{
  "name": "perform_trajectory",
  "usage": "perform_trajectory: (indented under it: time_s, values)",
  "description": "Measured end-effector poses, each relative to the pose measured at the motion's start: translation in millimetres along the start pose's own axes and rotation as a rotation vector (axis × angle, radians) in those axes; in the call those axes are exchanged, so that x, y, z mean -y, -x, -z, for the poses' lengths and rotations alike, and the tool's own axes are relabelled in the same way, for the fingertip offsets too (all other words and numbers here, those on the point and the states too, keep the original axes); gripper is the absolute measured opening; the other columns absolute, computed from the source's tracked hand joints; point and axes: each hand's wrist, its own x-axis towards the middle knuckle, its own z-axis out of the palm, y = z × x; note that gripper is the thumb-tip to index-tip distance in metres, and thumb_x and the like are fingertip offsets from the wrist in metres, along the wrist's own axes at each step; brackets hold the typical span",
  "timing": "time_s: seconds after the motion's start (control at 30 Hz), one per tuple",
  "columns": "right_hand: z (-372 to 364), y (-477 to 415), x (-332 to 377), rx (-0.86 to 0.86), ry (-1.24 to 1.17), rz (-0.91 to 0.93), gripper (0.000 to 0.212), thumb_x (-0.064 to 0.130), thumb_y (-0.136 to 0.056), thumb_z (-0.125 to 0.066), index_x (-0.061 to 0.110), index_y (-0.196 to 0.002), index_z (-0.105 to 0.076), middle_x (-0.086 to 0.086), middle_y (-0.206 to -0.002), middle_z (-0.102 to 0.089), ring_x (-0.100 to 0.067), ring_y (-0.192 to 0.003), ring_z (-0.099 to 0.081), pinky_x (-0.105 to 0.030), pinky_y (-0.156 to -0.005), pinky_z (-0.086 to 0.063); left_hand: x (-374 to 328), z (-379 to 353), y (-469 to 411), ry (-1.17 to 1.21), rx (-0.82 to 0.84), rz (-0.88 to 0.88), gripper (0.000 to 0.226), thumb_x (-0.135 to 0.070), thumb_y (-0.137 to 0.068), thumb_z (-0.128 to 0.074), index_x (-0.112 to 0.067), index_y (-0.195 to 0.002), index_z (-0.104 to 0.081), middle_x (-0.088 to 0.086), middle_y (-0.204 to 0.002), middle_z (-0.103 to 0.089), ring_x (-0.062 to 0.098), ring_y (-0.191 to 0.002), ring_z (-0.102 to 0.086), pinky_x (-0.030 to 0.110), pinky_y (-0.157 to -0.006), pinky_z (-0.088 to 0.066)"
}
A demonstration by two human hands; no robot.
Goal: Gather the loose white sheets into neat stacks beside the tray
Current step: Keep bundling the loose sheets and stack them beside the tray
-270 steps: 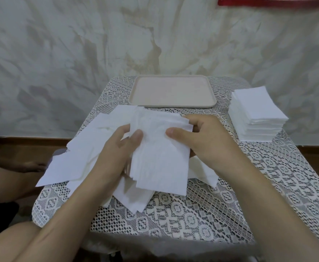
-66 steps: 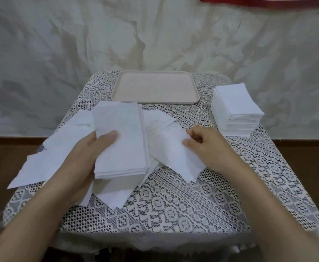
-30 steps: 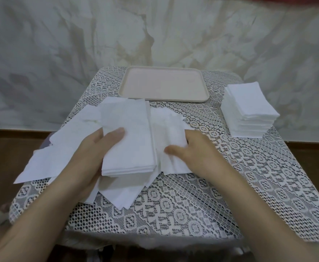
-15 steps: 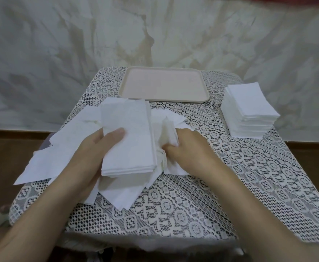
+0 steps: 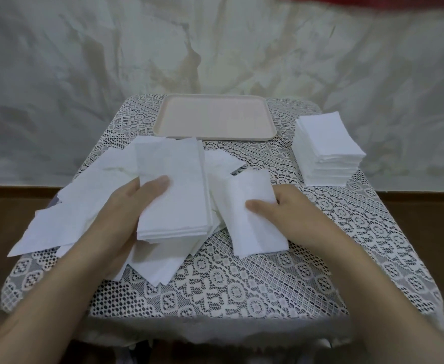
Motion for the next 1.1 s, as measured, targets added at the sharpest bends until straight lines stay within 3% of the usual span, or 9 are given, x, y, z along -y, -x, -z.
perform_trajectory:
  time_s: [0.23,0.43,0.57,0.73,0.93,1.1]
  values:
    - [20,-9,-16,-0.183,0.034,-0.06,0.02,0.03,-0.096,-0.068,0.01,-0.096,-0.072,-0.005,-0.095,-0.075,-0.026,-0.09,-0.072,-0.045,-0.087,-0.058,2,-3,2,-0.006,-0.008,-0.022,0.043,-0.041,-0.087,-0.066,-0.015,-0.121,-0.072,0.006,-0.11,-0.081,0.023,-0.099,-0.078,0.035,-0.08,-0.057]
    - [10,-20,-11,-0.229,0.058,-0.011,0.021,0.03,-0.096,-0.067,0.01,-0.099,-0.072,-0.004,-0.095,-0.074,-0.026,-0.091,-0.069,-0.045,-0.087,-0.057,6,-7,2,-0.038,-0.002,-0.028,0.045,-0.043,-0.083,-0.067,-0.017,-0.119,-0.072,0.006,-0.11,-0.081,0.024,-0.099,-0.078,0.044,-0.09,-0.055]
    - [3,-29,-5,-0.213,0.098,0.011,0.018,0.028,-0.094,-0.07,0.014,-0.105,-0.071,0.003,-0.098,-0.071,-0.022,-0.094,-0.067,-0.039,-0.085,-0.055,7,-3,0,-0.038,0.011,-0.013,0.045,-0.041,-0.086,-0.079,-0.015,-0.122,-0.072,0.009,-0.116,-0.079,0.03,-0.108,-0.075,0.05,-0.101,-0.054]
    - [-6,-36,-2,-0.199,0.189,0.016,0.028,0.029,-0.094,-0.07,0.018,-0.119,-0.067,-0.002,-0.112,-0.068,-0.025,-0.101,-0.064,-0.04,-0.088,-0.054,7,-4,1,-0.027,0.011,-0.025,0.043,-0.04,-0.087,-0.068,-0.015,-0.121,-0.072,0.007,-0.114,-0.08,0.027,-0.107,-0.076,0.044,-0.095,-0.055]
    - [-6,-29,-1,-0.159,0.216,-0.025,0.025,0.036,-0.092,-0.072,0.019,-0.11,-0.068,0.001,-0.101,-0.069,-0.023,-0.093,-0.066,-0.034,-0.079,-0.053,5,-5,2,-0.02,0.014,-0.018,0.047,-0.039,-0.087,-0.065,-0.013,-0.126,-0.07,0.007,-0.116,-0.08,0.026,-0.107,-0.076,0.041,-0.091,-0.054]
    - [-14,-30,4,-0.163,0.337,-0.033,0.028,0.039,-0.092,-0.071,0.018,-0.108,-0.065,0.002,-0.097,-0.066,-0.023,-0.088,-0.062,-0.032,-0.066,-0.042,5,-5,3,-0.027,0.013,-0.021,0.045,-0.039,-0.089,-0.064,-0.014,-0.126,-0.07,0.006,-0.116,-0.08,0.026,-0.107,-0.076,0.043,-0.093,-0.055]
